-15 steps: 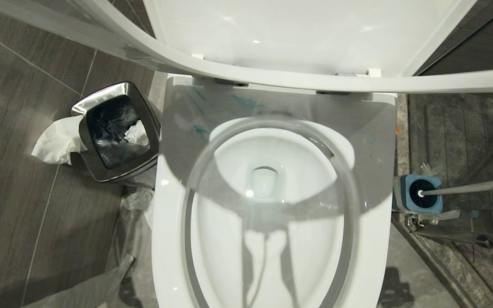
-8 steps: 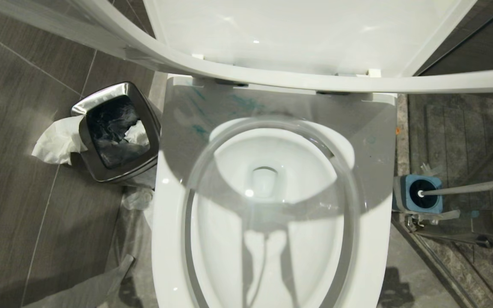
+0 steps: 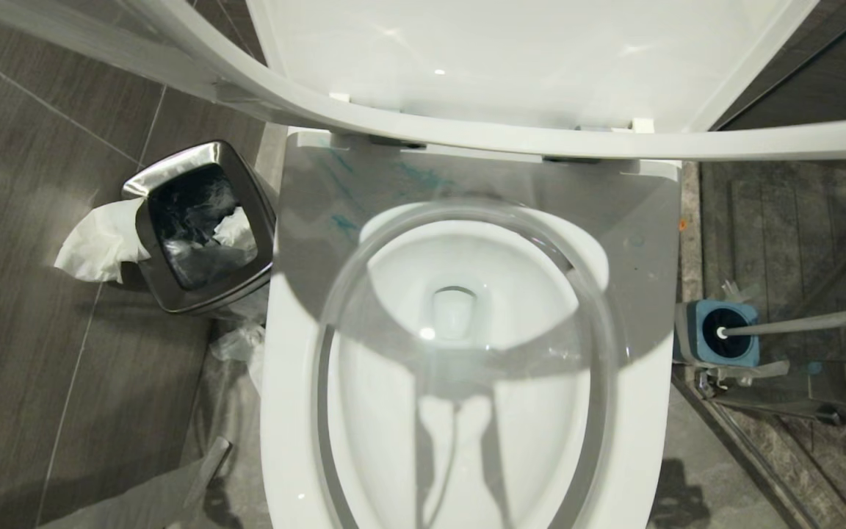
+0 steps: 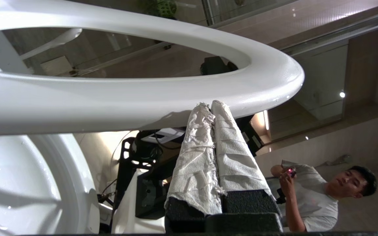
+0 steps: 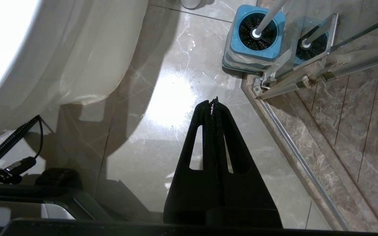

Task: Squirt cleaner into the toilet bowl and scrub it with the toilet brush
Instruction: Close the toilet lid

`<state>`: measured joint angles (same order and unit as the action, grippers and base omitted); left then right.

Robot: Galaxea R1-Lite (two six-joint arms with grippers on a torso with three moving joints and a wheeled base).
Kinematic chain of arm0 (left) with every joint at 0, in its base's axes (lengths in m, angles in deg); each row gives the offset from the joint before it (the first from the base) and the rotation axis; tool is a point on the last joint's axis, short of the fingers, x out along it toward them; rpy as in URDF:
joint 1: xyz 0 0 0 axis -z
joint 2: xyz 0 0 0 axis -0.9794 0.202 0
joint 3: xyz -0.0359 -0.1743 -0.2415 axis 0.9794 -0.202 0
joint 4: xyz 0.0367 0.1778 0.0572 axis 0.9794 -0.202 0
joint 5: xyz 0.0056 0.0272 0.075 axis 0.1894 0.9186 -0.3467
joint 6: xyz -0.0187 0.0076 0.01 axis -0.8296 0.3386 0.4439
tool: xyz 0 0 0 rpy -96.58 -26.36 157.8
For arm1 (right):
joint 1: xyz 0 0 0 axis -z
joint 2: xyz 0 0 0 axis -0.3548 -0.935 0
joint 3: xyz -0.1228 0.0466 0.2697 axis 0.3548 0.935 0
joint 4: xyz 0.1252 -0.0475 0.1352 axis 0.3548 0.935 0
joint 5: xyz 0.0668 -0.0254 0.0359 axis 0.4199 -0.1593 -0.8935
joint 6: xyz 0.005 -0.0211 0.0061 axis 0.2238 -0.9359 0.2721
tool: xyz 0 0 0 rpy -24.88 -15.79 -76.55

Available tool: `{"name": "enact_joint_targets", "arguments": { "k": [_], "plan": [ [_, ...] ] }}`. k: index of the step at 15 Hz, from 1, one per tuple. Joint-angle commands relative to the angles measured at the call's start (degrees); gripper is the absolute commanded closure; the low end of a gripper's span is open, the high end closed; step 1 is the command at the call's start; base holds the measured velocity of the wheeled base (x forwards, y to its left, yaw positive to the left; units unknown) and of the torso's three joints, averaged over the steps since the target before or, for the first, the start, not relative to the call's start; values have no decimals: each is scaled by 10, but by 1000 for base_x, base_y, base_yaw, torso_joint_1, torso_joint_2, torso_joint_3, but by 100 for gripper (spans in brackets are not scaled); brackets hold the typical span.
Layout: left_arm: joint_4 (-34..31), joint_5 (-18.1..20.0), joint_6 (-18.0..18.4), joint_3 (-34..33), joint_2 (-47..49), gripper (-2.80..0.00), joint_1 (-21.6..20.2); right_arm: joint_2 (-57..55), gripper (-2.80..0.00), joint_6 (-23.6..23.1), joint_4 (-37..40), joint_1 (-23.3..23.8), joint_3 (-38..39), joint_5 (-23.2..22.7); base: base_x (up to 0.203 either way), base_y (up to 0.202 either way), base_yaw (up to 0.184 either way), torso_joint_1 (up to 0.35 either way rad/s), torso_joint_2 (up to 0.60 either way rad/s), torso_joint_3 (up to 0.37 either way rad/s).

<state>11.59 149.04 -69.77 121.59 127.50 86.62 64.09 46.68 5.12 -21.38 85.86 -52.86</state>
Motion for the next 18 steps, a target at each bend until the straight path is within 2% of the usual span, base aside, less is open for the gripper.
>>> {"name": "enact_joint_targets", "arguments": {
  "k": [1,10,18],
  "plan": [
    [5,4,-5,-15,-19,0,-14,0,0,0,0,0,0,0,0,0,0,0,0,0],
    [5,4,-13,-74,-77,0,-10,0,0,0,0,0,0,0,0,0,0,0,0,0],
    [5,4,-10,-73,-68,0,59,0,0,0,0,0,0,0,0,0,0,0,0,0]
  ]
}}
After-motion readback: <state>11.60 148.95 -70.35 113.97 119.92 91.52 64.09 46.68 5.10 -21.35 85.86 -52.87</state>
